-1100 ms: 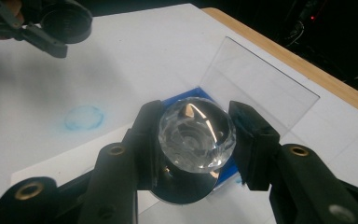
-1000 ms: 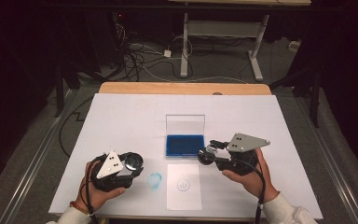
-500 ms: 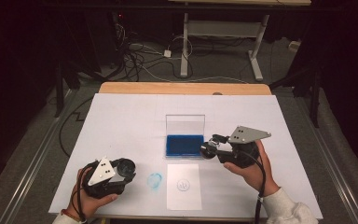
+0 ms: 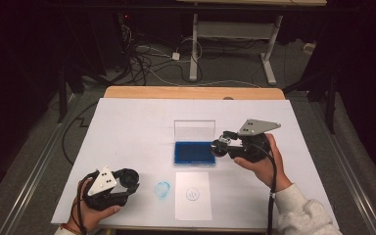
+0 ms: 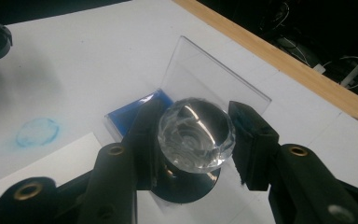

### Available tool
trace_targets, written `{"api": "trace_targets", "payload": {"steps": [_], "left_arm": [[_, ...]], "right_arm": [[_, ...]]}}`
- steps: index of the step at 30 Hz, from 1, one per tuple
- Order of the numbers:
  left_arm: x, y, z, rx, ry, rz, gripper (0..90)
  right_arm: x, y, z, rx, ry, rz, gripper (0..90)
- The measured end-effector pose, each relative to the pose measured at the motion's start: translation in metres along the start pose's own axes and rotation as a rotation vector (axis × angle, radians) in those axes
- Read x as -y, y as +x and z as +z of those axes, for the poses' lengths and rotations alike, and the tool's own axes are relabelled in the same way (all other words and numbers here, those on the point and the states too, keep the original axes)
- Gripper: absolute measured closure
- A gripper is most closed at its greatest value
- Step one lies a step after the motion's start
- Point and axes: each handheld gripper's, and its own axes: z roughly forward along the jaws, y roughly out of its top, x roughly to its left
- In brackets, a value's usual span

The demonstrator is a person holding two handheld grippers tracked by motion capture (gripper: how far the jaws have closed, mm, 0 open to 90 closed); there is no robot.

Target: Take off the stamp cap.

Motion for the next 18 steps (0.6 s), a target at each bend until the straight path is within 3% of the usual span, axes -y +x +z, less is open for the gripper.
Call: {"api": "trace_targets", "payload": {"steps": [18], "left_arm": [[0.0, 0.0, 0.005, 0.025, 0.006, -0.002, 37.0]], "right_arm": [[-0.041, -0.005, 0.012, 0.024, 0.052, -0.074, 57.4]]}}
